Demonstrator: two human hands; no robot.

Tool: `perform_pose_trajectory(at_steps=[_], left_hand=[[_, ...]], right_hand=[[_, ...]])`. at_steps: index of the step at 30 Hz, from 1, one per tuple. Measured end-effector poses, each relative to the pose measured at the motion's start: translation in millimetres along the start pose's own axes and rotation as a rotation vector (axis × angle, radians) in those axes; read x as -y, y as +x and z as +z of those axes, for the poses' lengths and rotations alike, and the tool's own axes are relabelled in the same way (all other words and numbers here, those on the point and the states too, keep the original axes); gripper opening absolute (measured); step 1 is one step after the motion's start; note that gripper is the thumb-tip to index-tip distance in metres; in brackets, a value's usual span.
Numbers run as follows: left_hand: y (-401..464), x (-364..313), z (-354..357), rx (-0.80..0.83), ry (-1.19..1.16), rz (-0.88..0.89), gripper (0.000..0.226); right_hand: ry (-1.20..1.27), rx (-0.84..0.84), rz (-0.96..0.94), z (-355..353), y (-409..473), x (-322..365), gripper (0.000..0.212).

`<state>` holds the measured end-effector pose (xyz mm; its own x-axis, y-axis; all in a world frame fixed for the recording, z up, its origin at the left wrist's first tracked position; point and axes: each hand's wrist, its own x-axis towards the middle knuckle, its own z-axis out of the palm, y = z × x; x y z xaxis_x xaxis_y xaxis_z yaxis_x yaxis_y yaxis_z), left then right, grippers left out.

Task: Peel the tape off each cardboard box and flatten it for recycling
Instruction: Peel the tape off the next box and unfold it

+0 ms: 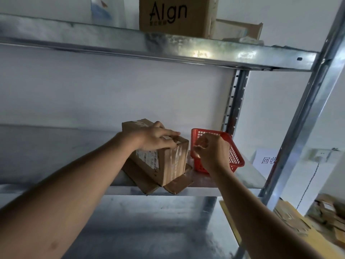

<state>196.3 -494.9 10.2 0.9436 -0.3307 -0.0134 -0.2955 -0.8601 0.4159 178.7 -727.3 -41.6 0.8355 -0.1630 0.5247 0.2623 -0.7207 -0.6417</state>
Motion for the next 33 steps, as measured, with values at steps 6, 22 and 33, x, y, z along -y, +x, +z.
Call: perform_pose_trajectory(at_steps=[6,22,33], left_hand=[[1.0,-10.5,3.9,0.032,-0.006,0.015,0.068],[3.6,-6.0,12.8,-0.074,-0.154,0.027,0.024],[1.5,2.7,25.7,-0.211,-0.088,0.026,0.037]], right_hand=[[-0.146,0.090,-0.041,-0.6,8.0,-11.8,0.017],[0.077,0.021,-0.152,-4.3,15.7,-12.1,0.023],[0.309,0.103,-0.301,15.1,-23.4,20.7,0.030]])
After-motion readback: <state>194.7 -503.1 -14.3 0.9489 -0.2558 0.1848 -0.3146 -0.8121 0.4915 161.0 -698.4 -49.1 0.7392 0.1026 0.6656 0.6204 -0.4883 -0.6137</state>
